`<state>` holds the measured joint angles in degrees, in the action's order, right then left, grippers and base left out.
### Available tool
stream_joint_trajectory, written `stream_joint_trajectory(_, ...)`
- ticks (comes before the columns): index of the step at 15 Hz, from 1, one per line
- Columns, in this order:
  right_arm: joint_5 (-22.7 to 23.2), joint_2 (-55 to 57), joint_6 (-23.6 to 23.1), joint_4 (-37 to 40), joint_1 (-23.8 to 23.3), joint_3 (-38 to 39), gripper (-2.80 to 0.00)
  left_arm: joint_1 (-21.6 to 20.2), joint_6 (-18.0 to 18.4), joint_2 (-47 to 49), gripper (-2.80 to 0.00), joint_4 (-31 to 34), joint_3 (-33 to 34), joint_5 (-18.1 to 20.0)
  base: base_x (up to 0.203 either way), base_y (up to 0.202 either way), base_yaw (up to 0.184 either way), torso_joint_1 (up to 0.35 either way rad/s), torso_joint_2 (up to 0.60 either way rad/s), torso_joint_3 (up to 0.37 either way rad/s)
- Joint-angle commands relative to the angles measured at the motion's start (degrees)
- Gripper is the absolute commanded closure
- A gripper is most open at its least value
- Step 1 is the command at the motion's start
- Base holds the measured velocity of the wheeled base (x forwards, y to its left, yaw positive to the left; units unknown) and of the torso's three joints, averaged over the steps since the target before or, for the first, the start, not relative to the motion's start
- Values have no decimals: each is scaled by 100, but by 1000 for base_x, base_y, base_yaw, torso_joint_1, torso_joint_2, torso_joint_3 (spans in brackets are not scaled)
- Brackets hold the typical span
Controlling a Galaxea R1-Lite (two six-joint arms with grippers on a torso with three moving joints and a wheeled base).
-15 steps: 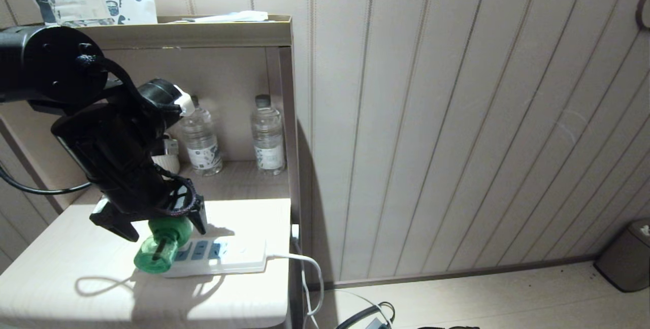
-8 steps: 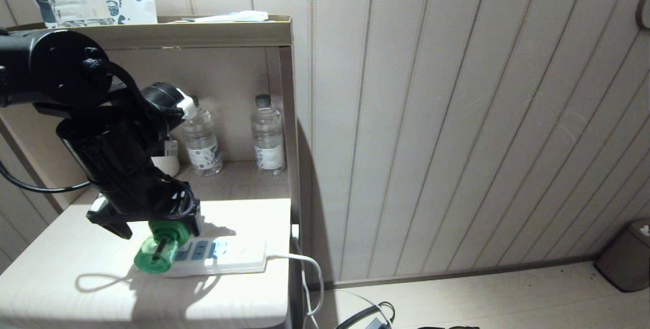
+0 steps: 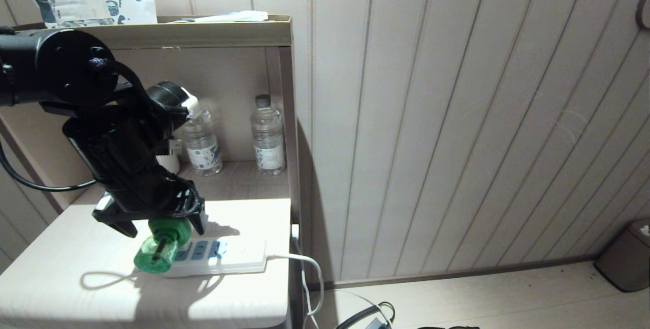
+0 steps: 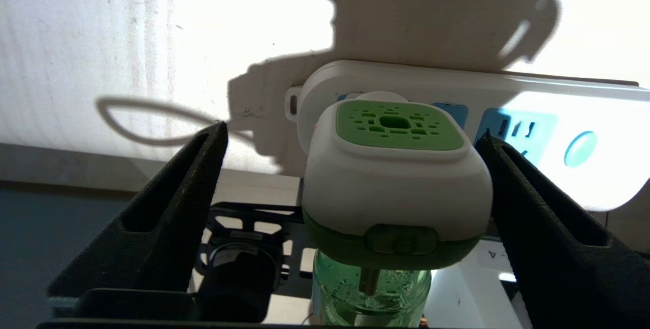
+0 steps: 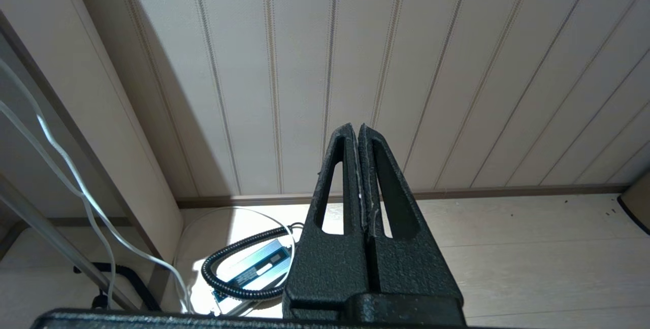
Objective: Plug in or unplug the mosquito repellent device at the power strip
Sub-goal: Hold the socket with your right hand and unplug it with your left hand
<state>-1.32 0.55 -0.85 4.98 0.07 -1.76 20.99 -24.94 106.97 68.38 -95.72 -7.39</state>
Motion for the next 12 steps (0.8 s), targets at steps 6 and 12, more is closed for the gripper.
stream_joint_trajectory(6, 0, -2, -3, 3, 1, 0, 0, 1, -29, 8, 0, 26, 10, -5, 0, 0, 0, 0, 0, 0)
stream_joint_trajectory(12, 0, -2, -3, 3, 1, 0, 0, -32, -29, -34, 0, 53, 36, 161, 0, 0, 0, 0, 0, 0)
